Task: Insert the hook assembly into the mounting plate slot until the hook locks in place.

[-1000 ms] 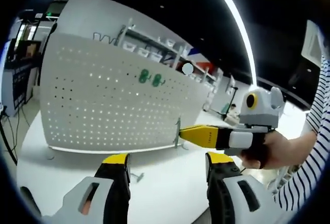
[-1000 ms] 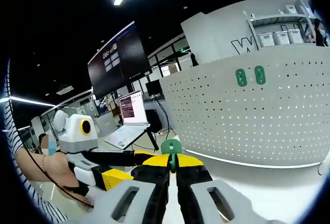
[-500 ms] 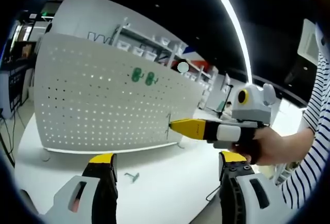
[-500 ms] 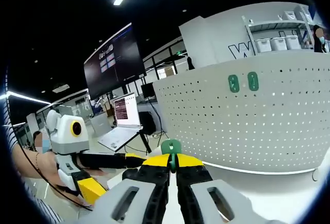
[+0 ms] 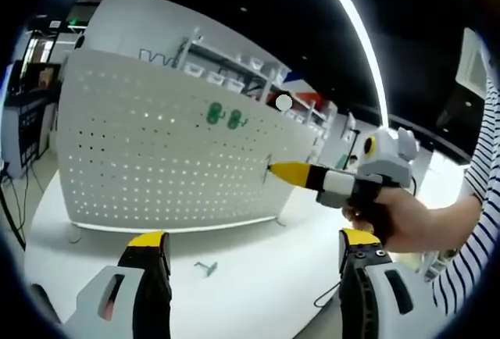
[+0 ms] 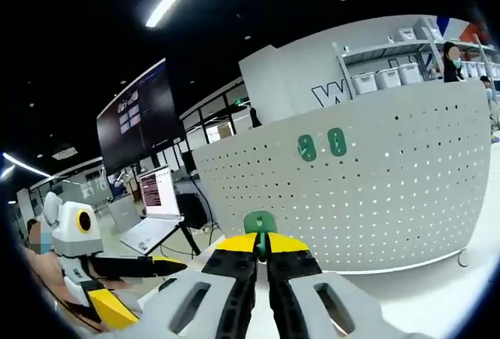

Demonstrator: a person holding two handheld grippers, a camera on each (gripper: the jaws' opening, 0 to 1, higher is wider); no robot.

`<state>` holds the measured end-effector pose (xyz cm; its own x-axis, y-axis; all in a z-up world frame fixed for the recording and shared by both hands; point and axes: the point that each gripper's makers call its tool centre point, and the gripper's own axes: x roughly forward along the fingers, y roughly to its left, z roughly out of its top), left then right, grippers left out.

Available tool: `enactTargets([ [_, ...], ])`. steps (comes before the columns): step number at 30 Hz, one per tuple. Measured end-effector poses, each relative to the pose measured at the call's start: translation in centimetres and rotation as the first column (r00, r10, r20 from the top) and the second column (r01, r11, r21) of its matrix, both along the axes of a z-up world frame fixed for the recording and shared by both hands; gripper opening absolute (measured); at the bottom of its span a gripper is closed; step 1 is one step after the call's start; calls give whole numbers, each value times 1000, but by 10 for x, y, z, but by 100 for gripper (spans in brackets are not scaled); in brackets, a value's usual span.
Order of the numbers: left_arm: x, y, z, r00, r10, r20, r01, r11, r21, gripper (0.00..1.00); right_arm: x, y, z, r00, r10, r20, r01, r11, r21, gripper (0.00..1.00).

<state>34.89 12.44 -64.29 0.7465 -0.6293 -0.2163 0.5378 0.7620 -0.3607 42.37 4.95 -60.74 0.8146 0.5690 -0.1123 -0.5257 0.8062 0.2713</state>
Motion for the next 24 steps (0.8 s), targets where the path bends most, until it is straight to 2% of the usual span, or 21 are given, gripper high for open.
enactTargets([
  [8, 1, 5, -7, 1000, 14, -3, -14, 998, 55, 96, 18, -13, 0, 998, -63, 29, 64, 998, -24, 0],
  [13, 4, 6, -5, 999, 33, 3, -33, 999, 40, 97, 25, -17, -3, 996, -81, 22, 81, 996, -28, 0],
  [21, 4, 7, -10, 999, 32, -8, -32, 999, 43, 100, 39, -27, 0, 991, -130, 43, 131, 991, -31, 0],
  [24, 4, 8, -10, 999, 40, -10, -40, 998, 39, 100, 43, -29, -2, 988, -143, 59, 147, 987, -59, 0],
])
